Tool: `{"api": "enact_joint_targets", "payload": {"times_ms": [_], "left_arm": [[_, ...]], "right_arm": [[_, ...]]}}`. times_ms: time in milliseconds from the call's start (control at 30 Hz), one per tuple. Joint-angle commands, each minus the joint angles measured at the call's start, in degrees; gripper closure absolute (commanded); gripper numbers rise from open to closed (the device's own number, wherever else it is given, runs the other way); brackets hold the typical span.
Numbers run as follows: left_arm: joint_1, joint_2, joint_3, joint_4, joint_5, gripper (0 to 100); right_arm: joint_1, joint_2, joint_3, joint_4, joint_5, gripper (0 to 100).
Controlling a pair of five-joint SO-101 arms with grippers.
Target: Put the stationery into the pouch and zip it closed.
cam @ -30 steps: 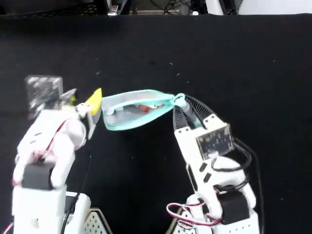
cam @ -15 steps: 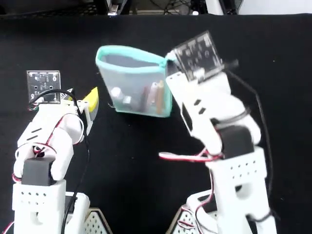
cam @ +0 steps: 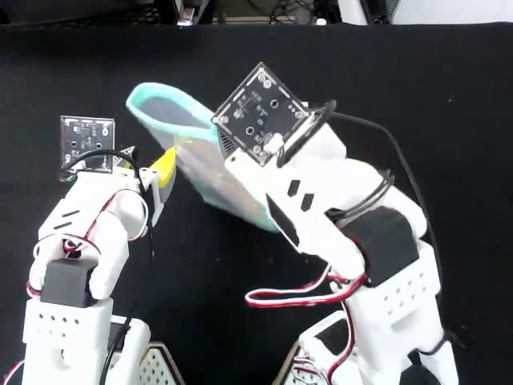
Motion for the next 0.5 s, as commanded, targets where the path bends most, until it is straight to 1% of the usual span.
{"api": "enact_joint_targets", "payload": {"times_ms": [0, 133, 333, 400, 467], "left_arm": [[0.75, 0.0, -0.13, -1.14, 0.18, 78], [0.66, 0.0, -0.13, -1.14, 0.18, 78], [0.66, -0.09, -0.75, -1.23, 0.26, 78], [0.57, 0.0, 0.04, -3.6, 1.05, 78], [-1.27, 0.35, 1.8, -7.38, 3.6, 78]], "right_arm": [[-0.97, 0.04, -4.09, 1.05, 0.62, 98.6], [-2.02, 0.04, -4.09, 2.11, 3.08, 98.6], [-2.55, 0.13, -7.16, 2.2, 3.25, 98.6], [-4.48, 0.13, -8.13, 2.9, 3.25, 98.6], [-6.42, 0.31, -9.36, 4.57, 3.34, 98.6]]}}
